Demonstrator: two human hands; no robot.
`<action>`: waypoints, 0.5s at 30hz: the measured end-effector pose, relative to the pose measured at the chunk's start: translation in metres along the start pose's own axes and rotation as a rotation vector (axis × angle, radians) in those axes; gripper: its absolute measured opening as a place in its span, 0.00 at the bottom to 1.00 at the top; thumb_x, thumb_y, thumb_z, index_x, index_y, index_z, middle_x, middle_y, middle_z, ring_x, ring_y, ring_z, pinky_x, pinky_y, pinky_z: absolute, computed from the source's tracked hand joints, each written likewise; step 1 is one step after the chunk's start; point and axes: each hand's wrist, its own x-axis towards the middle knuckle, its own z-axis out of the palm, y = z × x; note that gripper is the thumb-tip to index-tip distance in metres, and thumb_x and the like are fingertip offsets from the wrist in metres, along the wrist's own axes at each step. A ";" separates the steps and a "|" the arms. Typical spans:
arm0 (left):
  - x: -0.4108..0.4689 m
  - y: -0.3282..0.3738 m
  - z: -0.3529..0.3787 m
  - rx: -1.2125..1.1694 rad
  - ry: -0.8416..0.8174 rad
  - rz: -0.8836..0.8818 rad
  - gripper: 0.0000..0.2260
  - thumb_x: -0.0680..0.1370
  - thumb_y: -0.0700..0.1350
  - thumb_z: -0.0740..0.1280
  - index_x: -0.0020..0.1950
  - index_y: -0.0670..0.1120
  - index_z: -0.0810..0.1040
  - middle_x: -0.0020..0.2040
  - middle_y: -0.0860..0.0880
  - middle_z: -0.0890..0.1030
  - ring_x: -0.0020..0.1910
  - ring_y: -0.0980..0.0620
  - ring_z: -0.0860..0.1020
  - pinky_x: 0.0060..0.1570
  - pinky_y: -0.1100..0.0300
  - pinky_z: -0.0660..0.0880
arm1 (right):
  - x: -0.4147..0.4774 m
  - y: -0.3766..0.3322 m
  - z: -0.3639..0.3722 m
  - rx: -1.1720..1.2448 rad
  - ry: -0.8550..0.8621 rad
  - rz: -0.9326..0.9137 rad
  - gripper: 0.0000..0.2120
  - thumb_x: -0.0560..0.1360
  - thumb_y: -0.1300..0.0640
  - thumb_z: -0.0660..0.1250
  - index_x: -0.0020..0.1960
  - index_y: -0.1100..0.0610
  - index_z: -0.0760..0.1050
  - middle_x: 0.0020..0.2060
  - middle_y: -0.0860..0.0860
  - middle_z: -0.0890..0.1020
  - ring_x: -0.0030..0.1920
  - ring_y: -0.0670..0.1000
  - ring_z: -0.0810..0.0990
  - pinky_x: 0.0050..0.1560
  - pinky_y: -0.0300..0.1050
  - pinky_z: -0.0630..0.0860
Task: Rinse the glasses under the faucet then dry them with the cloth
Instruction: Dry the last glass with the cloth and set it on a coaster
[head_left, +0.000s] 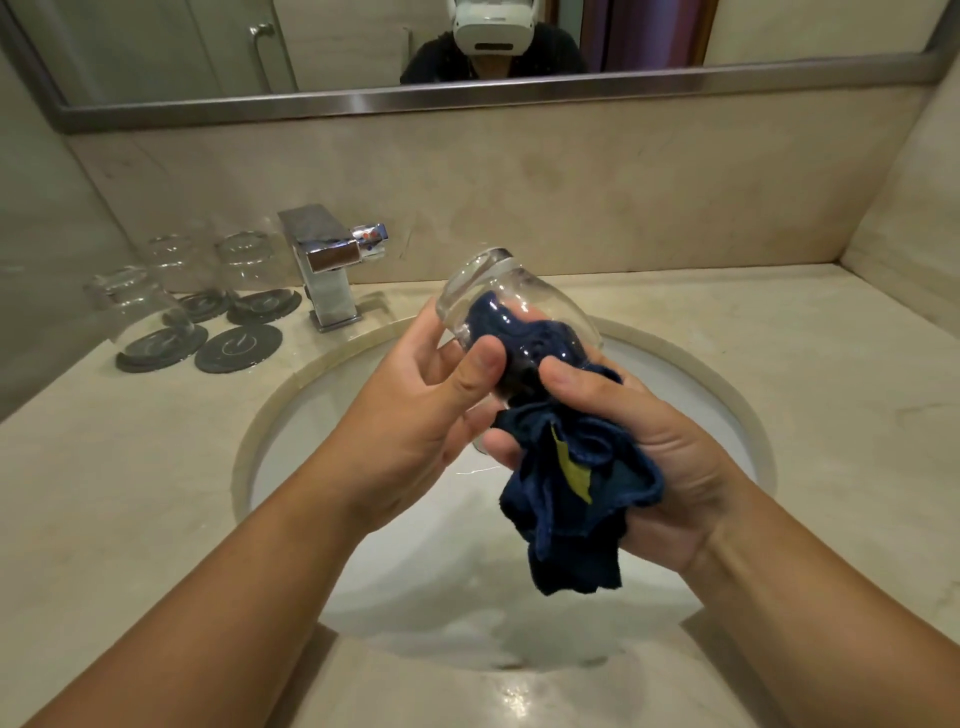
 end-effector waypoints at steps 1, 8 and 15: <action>0.001 0.000 -0.001 0.021 -0.010 0.001 0.37 0.71 0.53 0.71 0.80 0.49 0.68 0.69 0.43 0.83 0.69 0.43 0.82 0.62 0.52 0.82 | 0.000 0.000 -0.001 0.003 0.004 0.002 0.24 0.74 0.57 0.72 0.70 0.56 0.81 0.55 0.57 0.84 0.45 0.55 0.85 0.50 0.47 0.84; 0.005 -0.003 -0.007 0.213 0.089 0.039 0.33 0.79 0.55 0.75 0.82 0.64 0.67 0.72 0.47 0.81 0.68 0.47 0.83 0.69 0.42 0.77 | 0.004 0.000 -0.002 -0.186 0.136 -0.080 0.19 0.77 0.62 0.73 0.68 0.56 0.82 0.52 0.54 0.87 0.44 0.57 0.86 0.43 0.50 0.84; 0.003 -0.003 0.004 0.151 0.159 0.050 0.33 0.75 0.59 0.78 0.78 0.53 0.73 0.67 0.46 0.84 0.71 0.43 0.81 0.66 0.43 0.79 | 0.005 0.006 0.002 -0.263 0.177 -0.100 0.21 0.70 0.64 0.74 0.63 0.55 0.85 0.51 0.55 0.88 0.46 0.54 0.87 0.52 0.51 0.85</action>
